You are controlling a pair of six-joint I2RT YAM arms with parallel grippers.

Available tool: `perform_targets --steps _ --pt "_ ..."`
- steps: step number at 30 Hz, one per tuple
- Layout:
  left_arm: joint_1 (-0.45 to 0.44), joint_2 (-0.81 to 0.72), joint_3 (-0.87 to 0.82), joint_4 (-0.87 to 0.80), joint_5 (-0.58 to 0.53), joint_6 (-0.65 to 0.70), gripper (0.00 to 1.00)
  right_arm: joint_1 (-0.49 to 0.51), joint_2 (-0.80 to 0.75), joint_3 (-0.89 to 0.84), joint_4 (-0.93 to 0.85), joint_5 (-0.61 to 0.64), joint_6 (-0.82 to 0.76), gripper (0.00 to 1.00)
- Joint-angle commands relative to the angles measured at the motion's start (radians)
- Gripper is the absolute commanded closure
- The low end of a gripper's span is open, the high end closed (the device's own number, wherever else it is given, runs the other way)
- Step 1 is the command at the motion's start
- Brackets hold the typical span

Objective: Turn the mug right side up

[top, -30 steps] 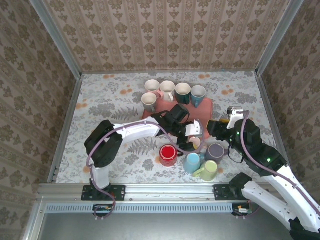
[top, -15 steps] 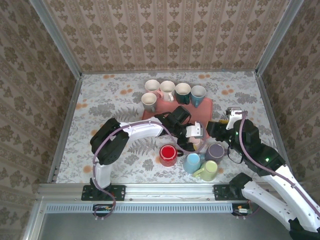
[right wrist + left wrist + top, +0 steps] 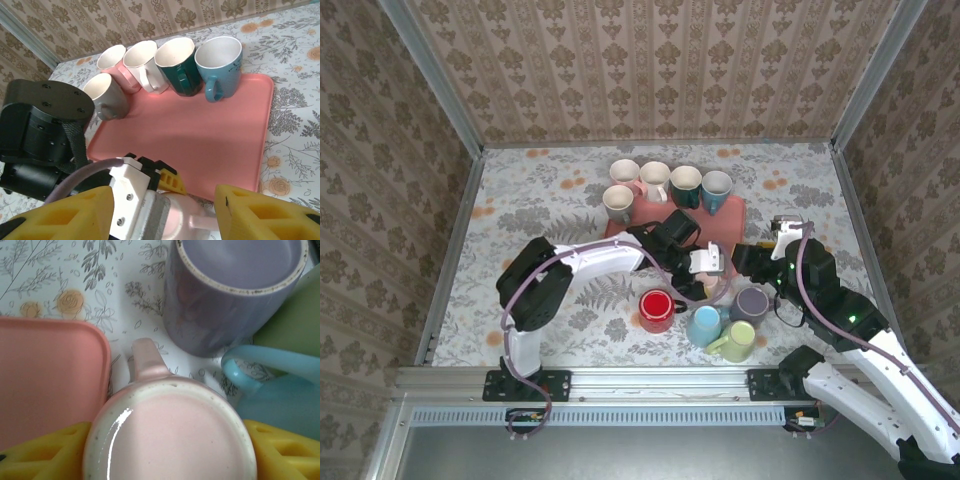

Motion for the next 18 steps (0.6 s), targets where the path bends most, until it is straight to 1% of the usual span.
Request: perform_targets --steps 1,6,10,14,18 --pt "0.015 -0.125 0.009 -0.019 -0.021 0.038 0.63 -0.006 0.001 0.027 0.020 -0.020 0.008 0.44" --pt "0.021 -0.280 -0.043 -0.039 -0.072 0.067 0.63 -0.007 0.015 0.058 0.006 -0.024 0.005 0.44" --pt "0.018 -0.432 -0.108 -0.042 -0.121 0.069 0.63 -0.007 0.034 0.076 0.007 -0.040 0.013 0.44" --pt "0.002 -0.639 -0.209 -0.008 -0.255 0.085 0.61 -0.007 0.067 0.099 0.007 -0.072 0.025 0.44" --pt "-0.023 -0.849 -0.331 0.039 -0.439 0.187 0.59 -0.007 0.117 0.126 0.009 -0.132 0.037 0.44"
